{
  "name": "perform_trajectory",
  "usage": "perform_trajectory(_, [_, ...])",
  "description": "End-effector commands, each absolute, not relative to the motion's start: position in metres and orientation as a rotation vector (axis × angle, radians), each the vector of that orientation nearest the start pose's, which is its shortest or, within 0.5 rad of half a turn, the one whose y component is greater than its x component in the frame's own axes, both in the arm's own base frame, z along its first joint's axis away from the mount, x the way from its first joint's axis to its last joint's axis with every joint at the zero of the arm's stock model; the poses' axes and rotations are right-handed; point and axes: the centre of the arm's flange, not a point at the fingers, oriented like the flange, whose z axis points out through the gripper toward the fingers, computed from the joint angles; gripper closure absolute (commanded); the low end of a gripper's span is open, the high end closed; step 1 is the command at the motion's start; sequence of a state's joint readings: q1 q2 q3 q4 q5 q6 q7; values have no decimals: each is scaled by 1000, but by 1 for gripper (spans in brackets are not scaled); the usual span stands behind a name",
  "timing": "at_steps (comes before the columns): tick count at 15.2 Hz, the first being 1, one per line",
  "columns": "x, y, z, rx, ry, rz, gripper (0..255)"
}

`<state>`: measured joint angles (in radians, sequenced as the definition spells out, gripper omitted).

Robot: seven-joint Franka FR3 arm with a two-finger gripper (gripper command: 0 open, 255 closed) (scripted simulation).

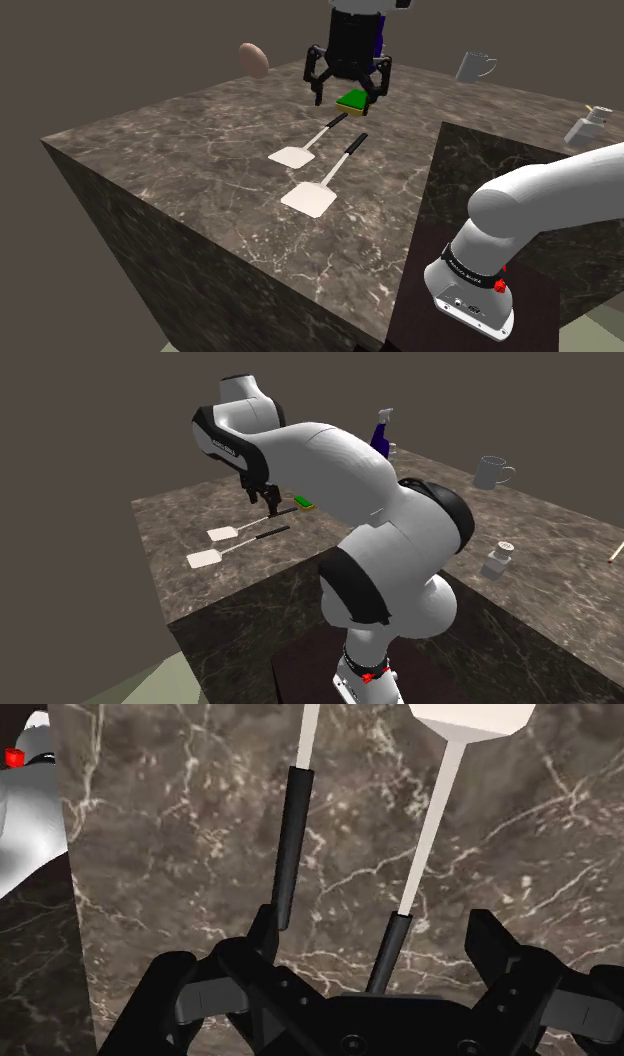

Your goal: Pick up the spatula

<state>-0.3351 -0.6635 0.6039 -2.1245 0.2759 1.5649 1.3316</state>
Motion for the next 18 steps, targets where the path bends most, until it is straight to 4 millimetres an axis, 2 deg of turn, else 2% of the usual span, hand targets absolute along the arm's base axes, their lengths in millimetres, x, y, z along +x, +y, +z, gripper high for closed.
perform_trajectory(1, [366, 203, 594, -2517, 1949, -86, 0])
perform_trajectory(2, [372, 207, 593, -2480, 1993, -83, 0])
perform_trajectory(9, [372, 207, 556, -2480, 1993, -83, 0])
perform_trajectory(11, [372, 207, 553, -2480, 1994, -83, 0])
perform_trajectory(12, [371, 207, 553, -2480, 1994, -83, 255])
perform_trajectory(18, [371, 207, 553, -2480, 1994, -83, 255])
